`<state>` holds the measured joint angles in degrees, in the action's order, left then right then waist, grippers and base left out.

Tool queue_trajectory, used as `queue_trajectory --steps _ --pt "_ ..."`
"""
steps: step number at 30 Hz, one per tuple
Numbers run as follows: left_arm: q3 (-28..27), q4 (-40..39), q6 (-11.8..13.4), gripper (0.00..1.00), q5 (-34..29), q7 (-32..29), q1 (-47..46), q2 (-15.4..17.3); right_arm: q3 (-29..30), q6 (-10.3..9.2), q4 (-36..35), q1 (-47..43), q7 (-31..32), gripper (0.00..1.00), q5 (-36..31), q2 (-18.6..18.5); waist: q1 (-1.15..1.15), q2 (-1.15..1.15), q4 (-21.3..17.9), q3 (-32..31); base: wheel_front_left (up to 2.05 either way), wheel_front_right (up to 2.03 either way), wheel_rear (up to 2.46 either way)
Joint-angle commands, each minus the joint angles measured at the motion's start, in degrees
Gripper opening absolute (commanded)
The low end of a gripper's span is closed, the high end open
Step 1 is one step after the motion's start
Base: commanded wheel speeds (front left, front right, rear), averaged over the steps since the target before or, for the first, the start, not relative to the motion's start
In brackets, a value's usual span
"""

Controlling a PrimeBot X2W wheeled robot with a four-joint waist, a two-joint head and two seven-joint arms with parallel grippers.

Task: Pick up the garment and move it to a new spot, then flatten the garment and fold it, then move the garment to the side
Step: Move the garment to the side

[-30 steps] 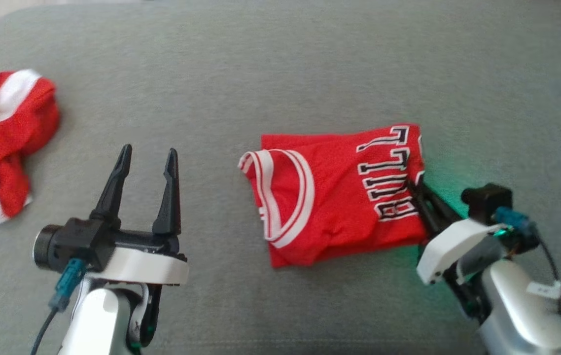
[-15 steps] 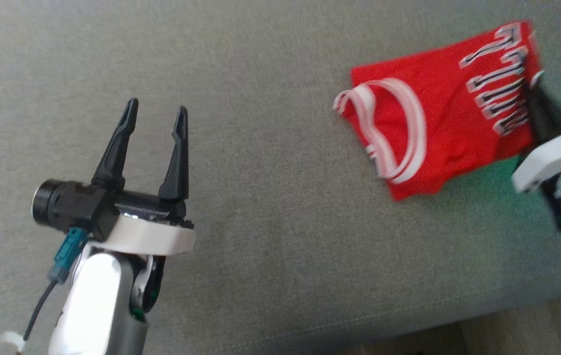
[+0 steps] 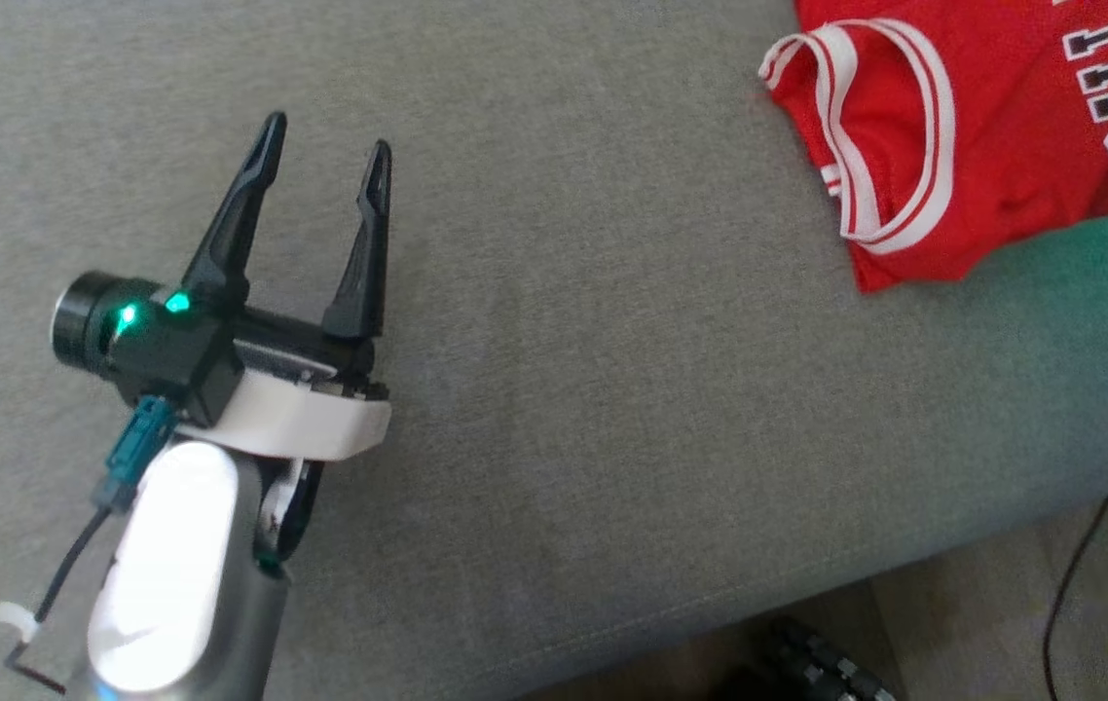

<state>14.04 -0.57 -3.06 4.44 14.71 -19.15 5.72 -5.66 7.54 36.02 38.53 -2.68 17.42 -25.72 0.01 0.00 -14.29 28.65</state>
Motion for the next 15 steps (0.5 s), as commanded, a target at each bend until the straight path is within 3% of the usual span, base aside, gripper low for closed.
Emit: queue_trajectory --steps 1,14,15 --pt "-1.4 -1.9 -0.2 1.00 -0.6 0.3 -1.9 1.1 -0.2 -0.05 -0.8 0.8 -1.0 0.00 0.2 -1.7 -0.01 0.00 -1.3 1.4 0.00 0.00 0.00" --pt "-0.2 -0.9 -0.9 1.00 -1.4 0.3 -5.2 2.2 -0.1 -0.05 8.2 7.5 -5.4 0.00 0.5 -0.3 -0.01 0.00 -1.1 4.5 0.00 0.00 0.00" --pt "-0.2 -0.8 -0.9 1.00 -1.4 0.3 -5.1 2.3 0.1 -0.05 9.1 7.9 -5.8 0.06 0.5 -0.2 -0.01 0.00 -0.9 4.5 0.00 0.00 0.00"
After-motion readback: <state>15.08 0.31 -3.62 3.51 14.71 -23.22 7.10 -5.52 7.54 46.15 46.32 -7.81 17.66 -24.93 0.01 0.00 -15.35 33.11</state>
